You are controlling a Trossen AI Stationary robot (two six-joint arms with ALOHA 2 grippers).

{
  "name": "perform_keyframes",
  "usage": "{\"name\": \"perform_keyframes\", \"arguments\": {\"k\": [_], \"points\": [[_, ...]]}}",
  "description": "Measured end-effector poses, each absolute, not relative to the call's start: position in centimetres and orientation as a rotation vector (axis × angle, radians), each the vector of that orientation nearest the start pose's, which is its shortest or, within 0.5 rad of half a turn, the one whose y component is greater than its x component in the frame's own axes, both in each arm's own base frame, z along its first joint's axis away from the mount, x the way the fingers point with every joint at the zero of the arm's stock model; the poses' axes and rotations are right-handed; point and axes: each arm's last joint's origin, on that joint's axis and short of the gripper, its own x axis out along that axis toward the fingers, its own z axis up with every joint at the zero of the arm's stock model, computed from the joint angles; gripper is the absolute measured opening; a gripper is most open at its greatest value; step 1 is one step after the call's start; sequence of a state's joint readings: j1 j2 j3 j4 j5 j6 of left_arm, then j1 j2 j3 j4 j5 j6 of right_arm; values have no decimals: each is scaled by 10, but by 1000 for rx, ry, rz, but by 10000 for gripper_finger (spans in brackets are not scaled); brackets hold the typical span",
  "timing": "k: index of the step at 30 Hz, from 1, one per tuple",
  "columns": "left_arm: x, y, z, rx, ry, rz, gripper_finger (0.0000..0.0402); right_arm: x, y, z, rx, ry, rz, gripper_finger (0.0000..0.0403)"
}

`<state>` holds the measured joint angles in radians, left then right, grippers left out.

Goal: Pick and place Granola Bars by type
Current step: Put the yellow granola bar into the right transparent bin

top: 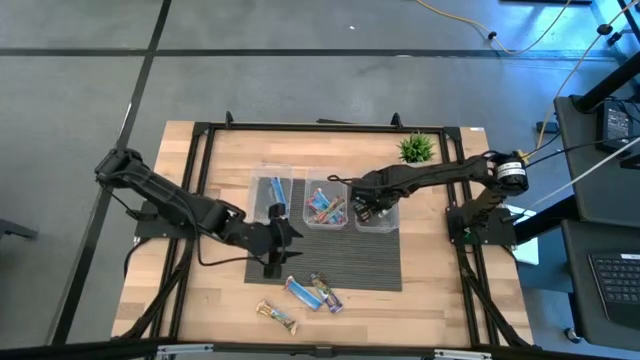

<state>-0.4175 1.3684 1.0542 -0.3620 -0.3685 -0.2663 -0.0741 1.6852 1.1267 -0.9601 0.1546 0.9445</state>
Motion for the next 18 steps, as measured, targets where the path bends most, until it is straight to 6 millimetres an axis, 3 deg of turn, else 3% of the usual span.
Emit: {"name": "perform_keyframes", "arguments": {"k": [10, 18], "points": [[288, -120, 263, -52, 677, -45, 191, 298, -29, 191, 617, 1304, -774, 207], [280, -169, 239, 53, 746, -256, 190, 292, -21, 207, 515, 1264, -721, 241]]}}
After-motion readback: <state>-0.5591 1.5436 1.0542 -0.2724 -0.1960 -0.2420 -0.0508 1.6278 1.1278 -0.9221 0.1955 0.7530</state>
